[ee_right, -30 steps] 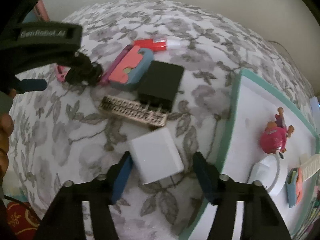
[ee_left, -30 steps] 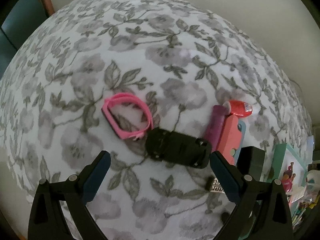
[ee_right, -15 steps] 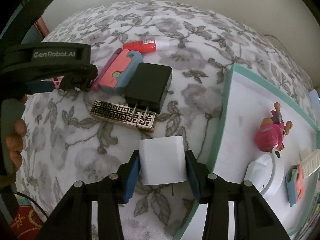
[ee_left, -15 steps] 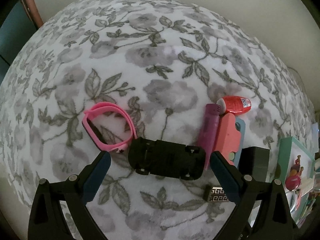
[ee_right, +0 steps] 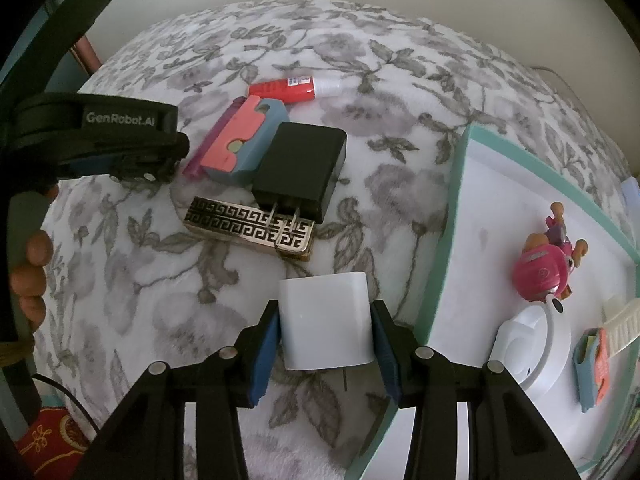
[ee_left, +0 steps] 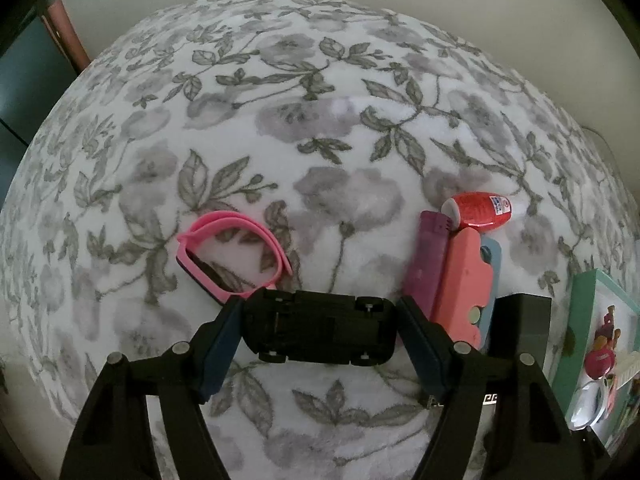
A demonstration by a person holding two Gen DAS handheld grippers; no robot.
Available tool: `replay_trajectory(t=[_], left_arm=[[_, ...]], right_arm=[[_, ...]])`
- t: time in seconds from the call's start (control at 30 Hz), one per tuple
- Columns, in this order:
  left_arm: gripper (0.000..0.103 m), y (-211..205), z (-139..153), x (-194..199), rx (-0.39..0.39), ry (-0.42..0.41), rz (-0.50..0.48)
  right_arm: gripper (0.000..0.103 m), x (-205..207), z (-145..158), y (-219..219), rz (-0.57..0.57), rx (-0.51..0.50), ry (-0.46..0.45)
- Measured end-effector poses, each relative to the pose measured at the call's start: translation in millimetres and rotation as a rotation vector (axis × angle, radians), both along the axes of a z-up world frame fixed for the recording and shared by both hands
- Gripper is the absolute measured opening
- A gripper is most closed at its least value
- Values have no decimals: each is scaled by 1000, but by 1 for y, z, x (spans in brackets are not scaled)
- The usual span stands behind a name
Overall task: Organize rigid objects
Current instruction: 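Lift and carry the white charger and black toy car over the tray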
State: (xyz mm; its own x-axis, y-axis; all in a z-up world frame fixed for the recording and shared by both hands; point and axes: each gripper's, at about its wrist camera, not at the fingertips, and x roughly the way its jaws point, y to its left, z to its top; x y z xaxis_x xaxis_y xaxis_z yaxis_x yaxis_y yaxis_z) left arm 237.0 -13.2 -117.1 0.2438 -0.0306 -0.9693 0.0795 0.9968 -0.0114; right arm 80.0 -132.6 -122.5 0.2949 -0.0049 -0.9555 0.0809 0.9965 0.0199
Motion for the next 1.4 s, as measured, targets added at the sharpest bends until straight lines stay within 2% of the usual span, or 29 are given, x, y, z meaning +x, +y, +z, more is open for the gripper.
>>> replay_trajectory(t=[0.23,0.43,0.6,0.8,0.97,1.13,1.27,1.4], left_arm=[[77,7,11,-13,-10,31,9],[77,13,29,-17,-31,13,15],[77,18,56,-21,-59,-39,19],[77,11,106,-29,-89,-154,-3],[77,-8,139,-41,-105,-235,-59],[77,-40,157,-61,-110,-282,-142],[77,-72,162,-85,-108,-291,-232],[77,-108,153,-112,-86,-281,-333]], right_arm=[[46,-1,2,2,3,17,10],[46,-3,14,-7,-19,52,-15],[46,-5,38,-15,-35,81,-72],[46,-12,78,-38,-114,85,-169],[46,-24,97,-64,-203,69,-200],[46,-42,108,-98,-308,73,-209],[46,-61,114,-127,-402,78,-216],[46,-79,118,-151,-470,68,-219]])
